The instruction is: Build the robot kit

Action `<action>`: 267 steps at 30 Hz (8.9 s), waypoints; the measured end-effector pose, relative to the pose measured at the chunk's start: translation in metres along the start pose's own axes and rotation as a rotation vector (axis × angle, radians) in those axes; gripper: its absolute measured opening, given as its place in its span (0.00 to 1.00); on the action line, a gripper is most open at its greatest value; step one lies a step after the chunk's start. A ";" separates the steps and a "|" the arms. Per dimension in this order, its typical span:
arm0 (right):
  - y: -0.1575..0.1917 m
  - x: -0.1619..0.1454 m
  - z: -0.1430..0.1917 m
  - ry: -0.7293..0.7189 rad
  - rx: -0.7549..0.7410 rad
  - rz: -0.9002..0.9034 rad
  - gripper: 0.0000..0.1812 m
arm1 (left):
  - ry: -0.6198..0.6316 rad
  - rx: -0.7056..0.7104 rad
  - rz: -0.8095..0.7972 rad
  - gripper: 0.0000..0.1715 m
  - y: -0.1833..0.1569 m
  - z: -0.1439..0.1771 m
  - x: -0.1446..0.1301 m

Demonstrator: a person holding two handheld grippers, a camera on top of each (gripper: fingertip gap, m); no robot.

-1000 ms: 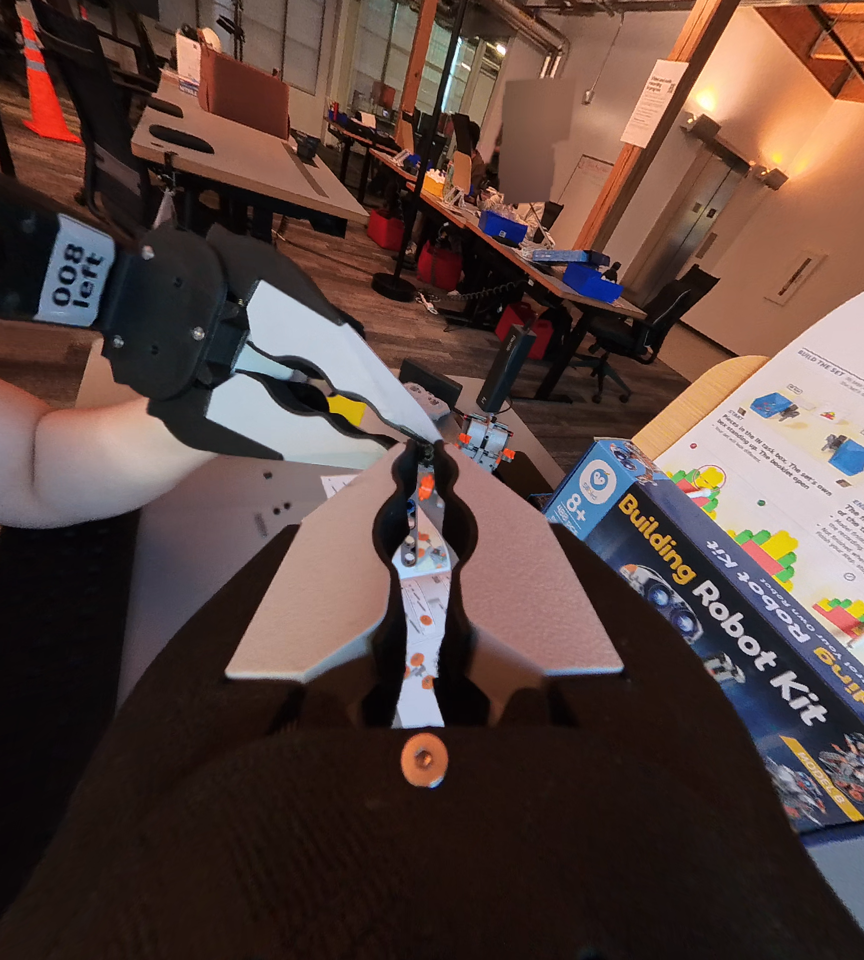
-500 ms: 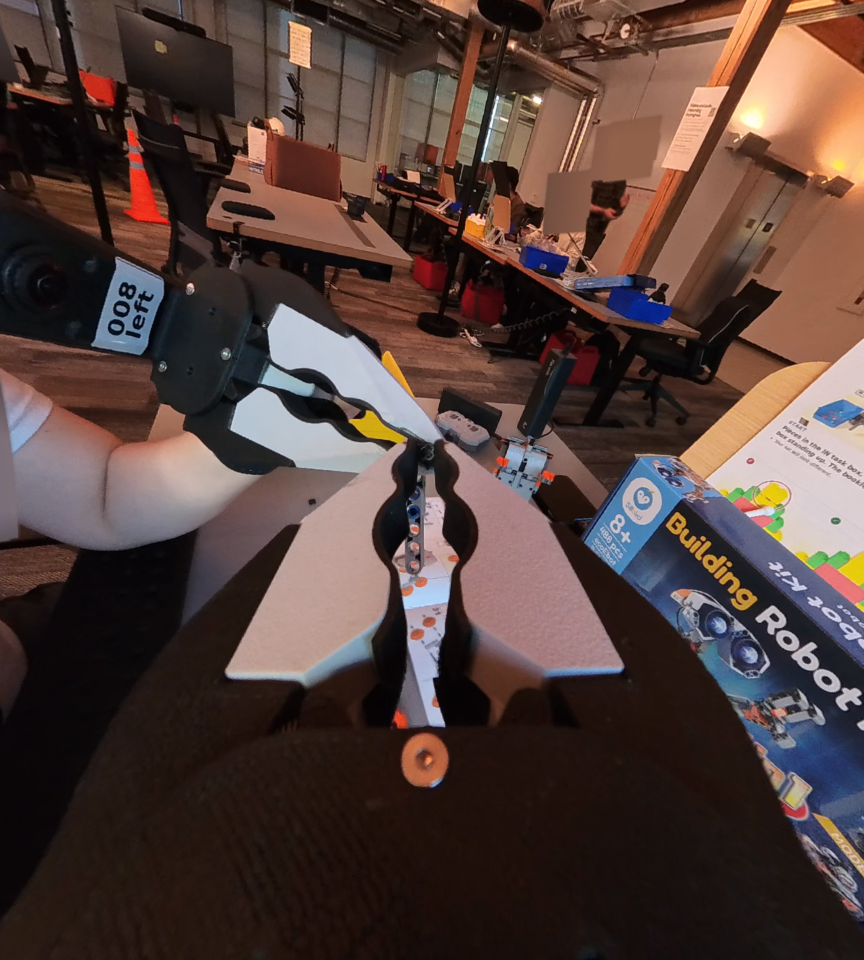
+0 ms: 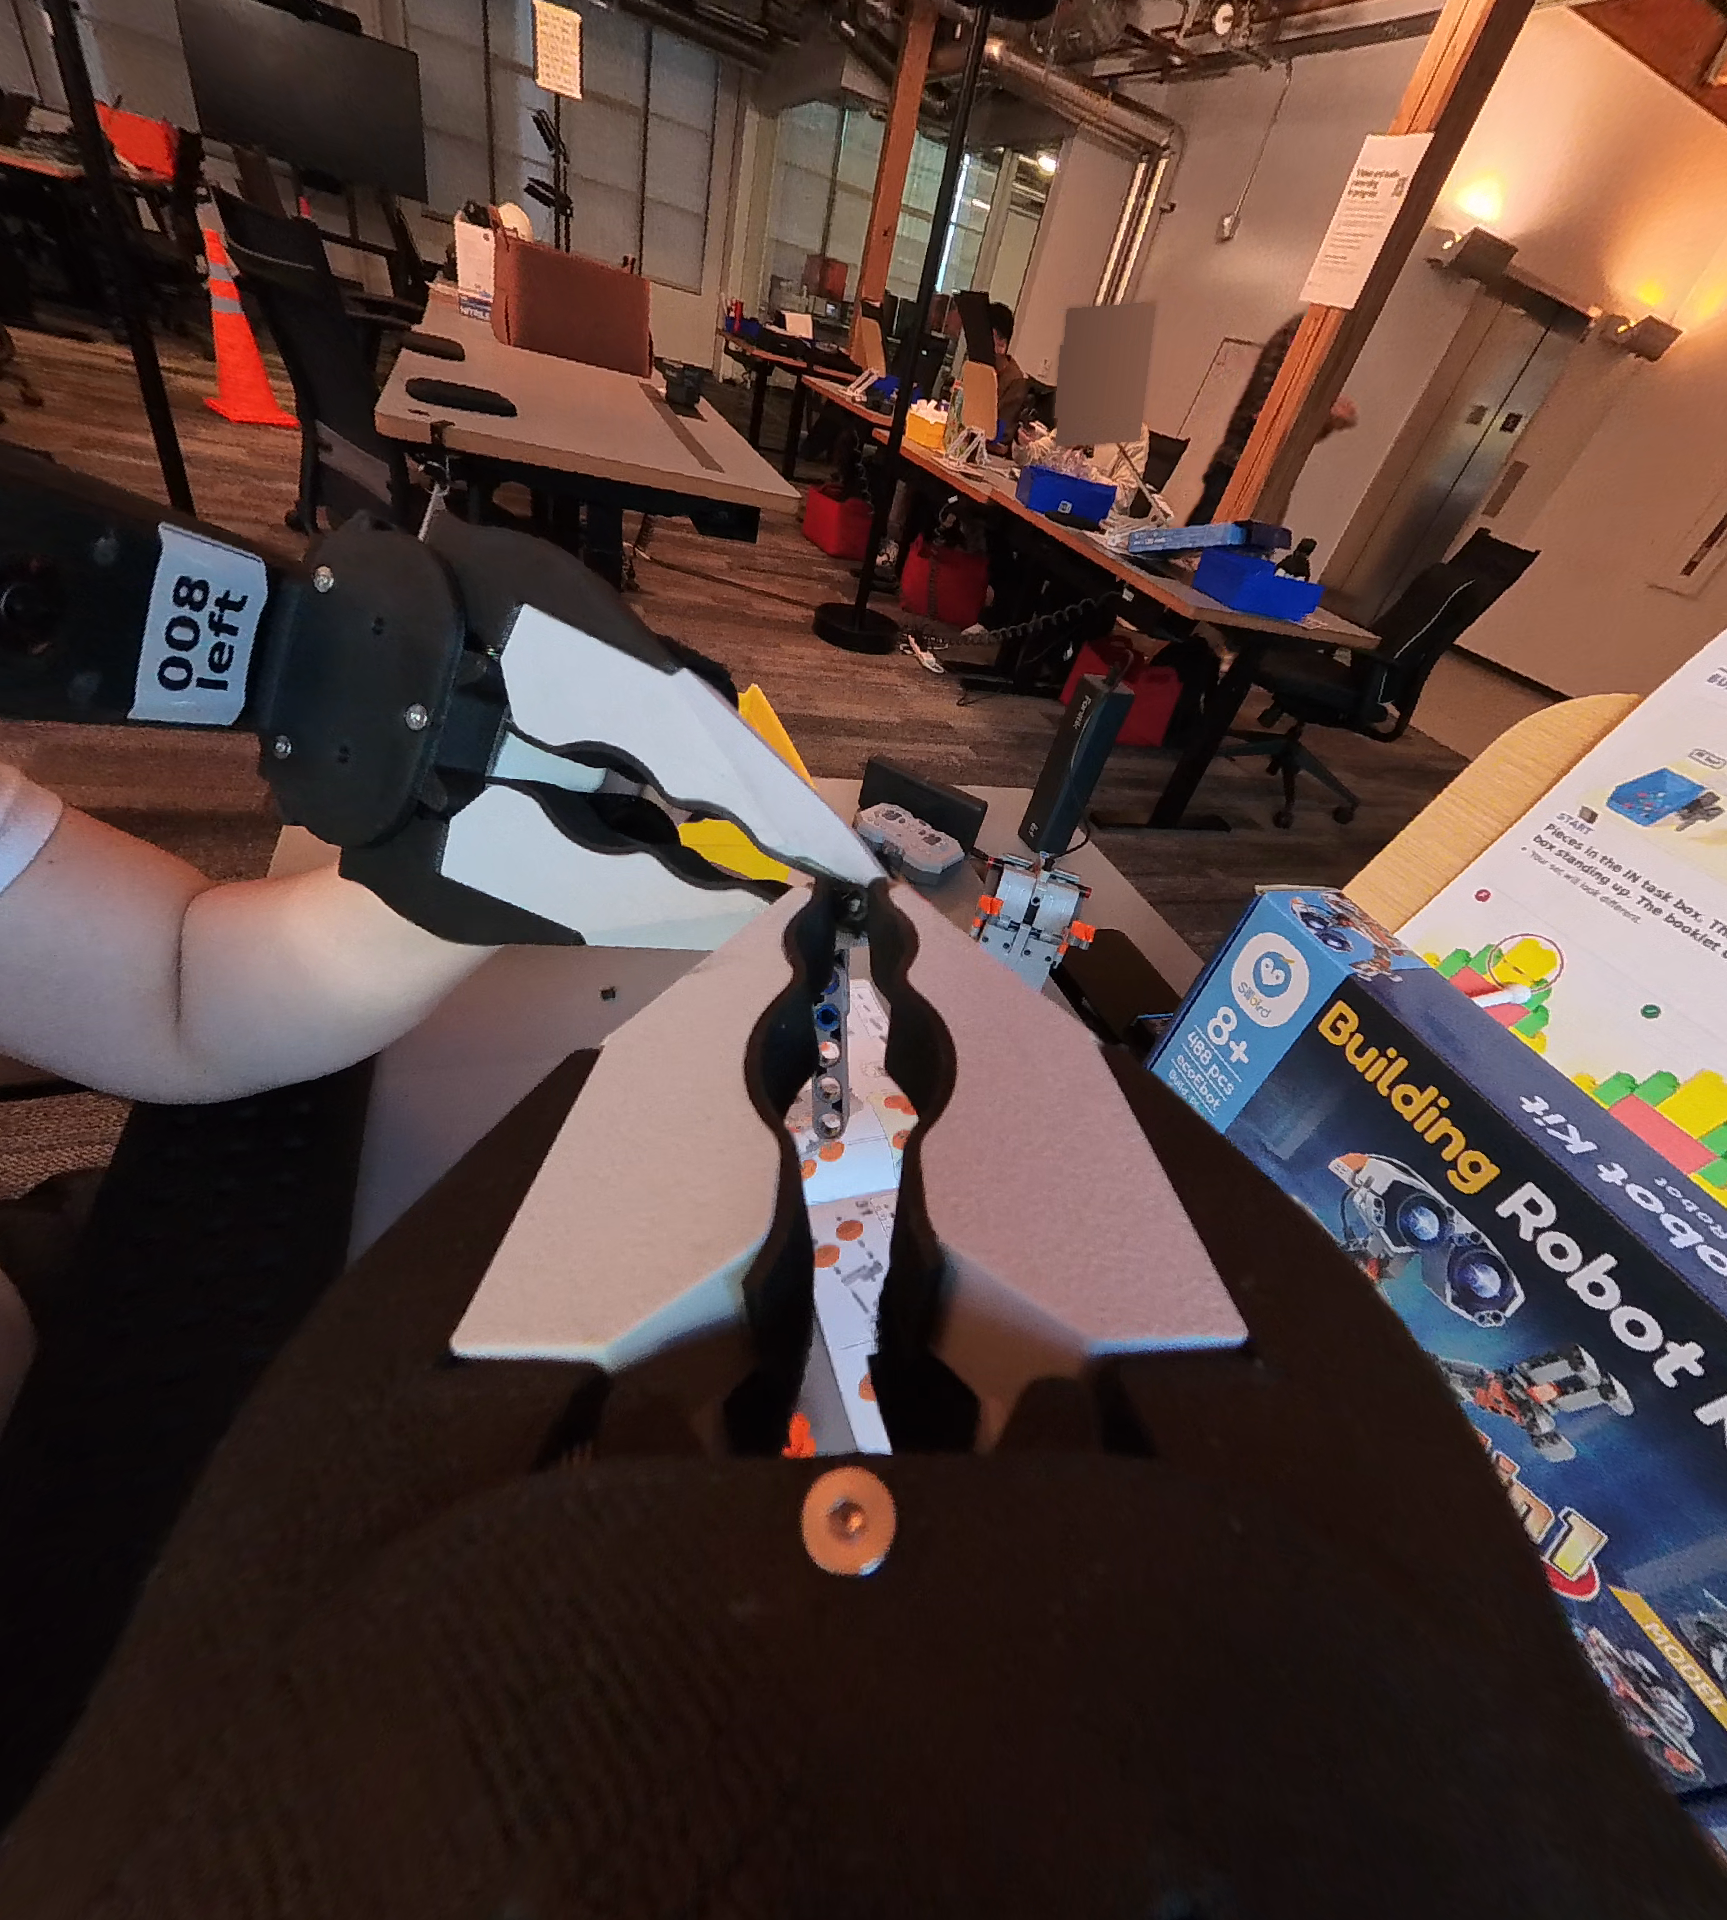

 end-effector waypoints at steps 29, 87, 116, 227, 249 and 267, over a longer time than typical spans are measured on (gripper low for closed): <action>0.003 0.005 -0.005 -0.082 -0.032 0.037 0.03 | -0.045 -0.002 0.113 0.00 0.009 0.004 0.003; -0.029 -0.060 -0.005 -0.030 0.062 -0.381 0.03 | 0.020 -0.281 0.509 0.00 0.037 -0.002 -0.044; 0.084 -0.250 0.014 0.482 0.446 -0.256 0.12 | -0.007 -0.210 0.706 0.00 0.102 0.059 -0.071; 0.017 -0.071 0.008 0.366 0.294 0.050 0.16 | 0.028 -0.775 0.621 0.01 0.035 0.026 -0.080; 0.099 -0.216 -0.022 1.021 0.520 0.078 0.08 | -0.074 -0.510 0.801 0.00 0.100 0.077 -0.116; 0.096 -0.218 -0.025 1.021 0.580 0.022 0.03 | -0.073 -0.401 0.818 0.00 0.117 0.100 -0.127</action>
Point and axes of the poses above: each gripper's, where its closed fingertips meet, z back along the fingers, x out of its top, y = z × x across the jaws, the point moved 9 cm from there along z, back along the fingers, and after that the axes turned 11 degrees about z, right-handed, at the moved point
